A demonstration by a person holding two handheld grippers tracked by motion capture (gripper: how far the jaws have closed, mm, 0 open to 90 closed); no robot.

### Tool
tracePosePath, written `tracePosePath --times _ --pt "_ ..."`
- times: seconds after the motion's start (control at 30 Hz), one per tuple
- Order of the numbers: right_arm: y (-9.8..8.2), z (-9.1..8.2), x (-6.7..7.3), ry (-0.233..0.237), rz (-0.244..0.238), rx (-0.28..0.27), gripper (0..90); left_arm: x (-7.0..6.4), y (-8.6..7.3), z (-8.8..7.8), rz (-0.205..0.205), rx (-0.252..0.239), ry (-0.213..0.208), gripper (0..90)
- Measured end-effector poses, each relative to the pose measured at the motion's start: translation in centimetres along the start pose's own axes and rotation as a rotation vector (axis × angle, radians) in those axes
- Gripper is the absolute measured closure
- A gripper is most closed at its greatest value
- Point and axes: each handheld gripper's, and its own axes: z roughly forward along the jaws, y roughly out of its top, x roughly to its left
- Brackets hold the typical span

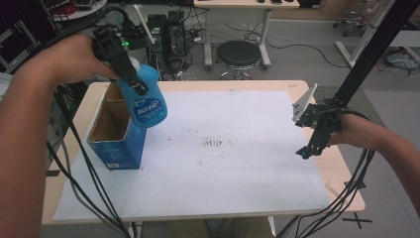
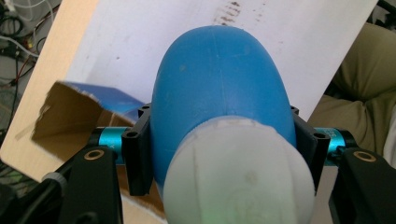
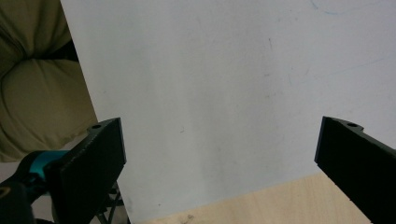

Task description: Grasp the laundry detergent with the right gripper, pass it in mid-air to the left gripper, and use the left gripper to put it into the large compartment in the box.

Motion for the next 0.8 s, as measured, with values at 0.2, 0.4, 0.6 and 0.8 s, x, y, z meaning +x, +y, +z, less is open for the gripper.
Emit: tracePosePath --times 0.2,0.4,0.6,0.8 --pt "0.1 0.2 -0.2 0.011 -0.007 0.005 0.9 1.4 -1.9 -1.7 -0.057 0.003 0.036 37.5" --pt "0.3 0.3 -0.2 0.022 -0.005 0.006 0.9 2.7 -3.8 -2.4 -0.101 -0.013 0.056 37.5" --pt "0.5 0.5 -0.3 0.024 -0.004 0.013 0.9 3.8 -5.2 -2.6 -0.129 -0.010 0.072 37.6" --pt "0.5 0.6 -0.4 0.019 -0.003 0.010 0.9 4.9 -6.4 -1.9 -0.157 -0.009 0.079 37.6"
